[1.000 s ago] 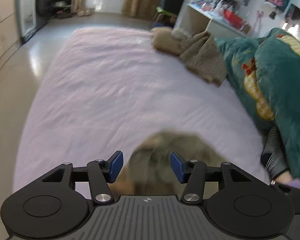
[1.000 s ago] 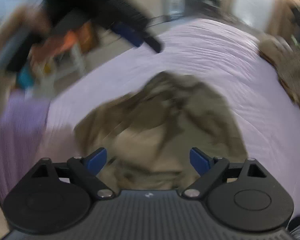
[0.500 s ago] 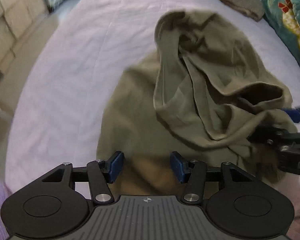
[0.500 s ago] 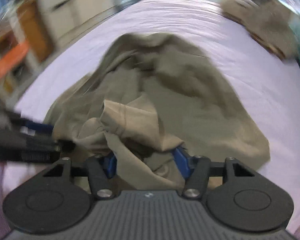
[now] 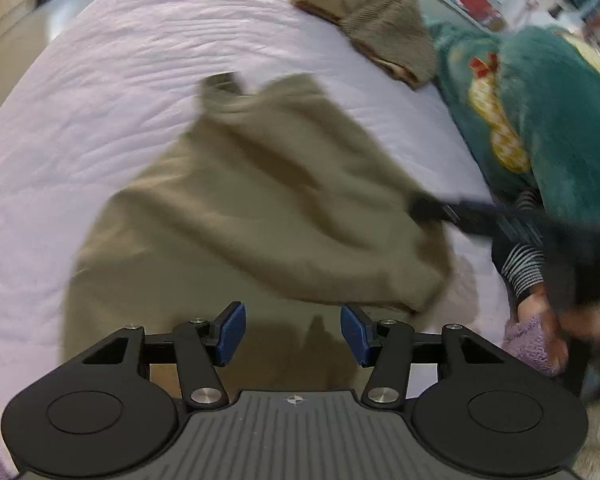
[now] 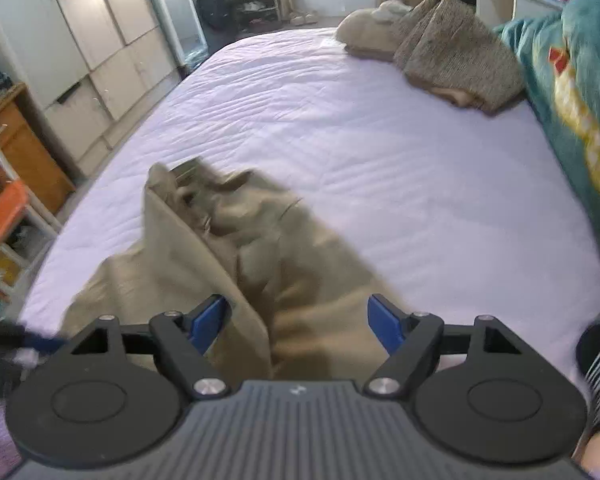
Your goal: Fold clothes
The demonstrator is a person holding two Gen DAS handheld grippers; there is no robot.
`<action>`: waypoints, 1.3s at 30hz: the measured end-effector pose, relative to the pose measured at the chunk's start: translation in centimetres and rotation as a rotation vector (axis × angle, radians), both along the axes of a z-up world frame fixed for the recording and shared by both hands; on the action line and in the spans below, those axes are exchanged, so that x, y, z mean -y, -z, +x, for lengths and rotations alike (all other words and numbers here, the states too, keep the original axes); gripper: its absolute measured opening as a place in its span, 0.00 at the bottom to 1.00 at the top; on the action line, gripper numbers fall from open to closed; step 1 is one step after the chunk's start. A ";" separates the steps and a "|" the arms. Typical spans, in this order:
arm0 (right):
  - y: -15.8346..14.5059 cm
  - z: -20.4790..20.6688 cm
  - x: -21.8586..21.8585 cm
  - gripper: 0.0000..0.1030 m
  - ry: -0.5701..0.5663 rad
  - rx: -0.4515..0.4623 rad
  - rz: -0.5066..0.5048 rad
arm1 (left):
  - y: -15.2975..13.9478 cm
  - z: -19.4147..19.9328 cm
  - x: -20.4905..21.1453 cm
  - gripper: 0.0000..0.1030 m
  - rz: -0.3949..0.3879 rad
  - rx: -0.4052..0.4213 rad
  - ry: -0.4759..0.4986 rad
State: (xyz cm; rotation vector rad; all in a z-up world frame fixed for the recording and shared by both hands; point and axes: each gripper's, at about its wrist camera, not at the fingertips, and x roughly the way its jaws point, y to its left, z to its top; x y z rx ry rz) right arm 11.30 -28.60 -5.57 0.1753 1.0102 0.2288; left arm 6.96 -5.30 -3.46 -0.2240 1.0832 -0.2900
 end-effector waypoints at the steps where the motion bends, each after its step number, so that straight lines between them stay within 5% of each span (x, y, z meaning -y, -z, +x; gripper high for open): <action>1: 0.0 0.5 0.5 0.78 0.011 -0.002 0.003 | 0.2 0.1 1.1 0.53 0.017 0.003 0.007; 6: 0.2 3.1 3.0 0.82 0.066 -0.014 0.017 | 1.1 0.8 6.6 0.53 0.104 0.019 0.044; 13: 5.8 2.3 2.9 0.82 0.005 -0.149 0.000 | 3.9 2.4 11.1 0.53 0.181 0.004 0.040; 17: 6.0 1.7 0.6 0.80 -0.084 -0.123 -0.114 | 4.4 2.5 10.2 0.33 0.174 0.040 0.005; 19: 5.8 1.6 -0.2 0.68 -0.111 -0.119 -0.141 | 4.3 2.5 9.0 0.18 0.134 0.039 -0.014; 20: 5.7 1.5 -0.3 0.56 -0.115 -0.118 -0.134 | 4.2 2.5 8.2 0.17 0.106 0.034 -0.021; 23: 5.2 1.2 -0.4 0.40 -0.125 -0.116 -0.121 | 3.6 2.5 5.8 0.13 0.046 0.026 -0.045; 39: 4.5 -0.3 -1.1 0.43 -0.106 -0.115 -0.243 | -3.2 4.1 -9.4 0.12 0.084 0.128 -0.197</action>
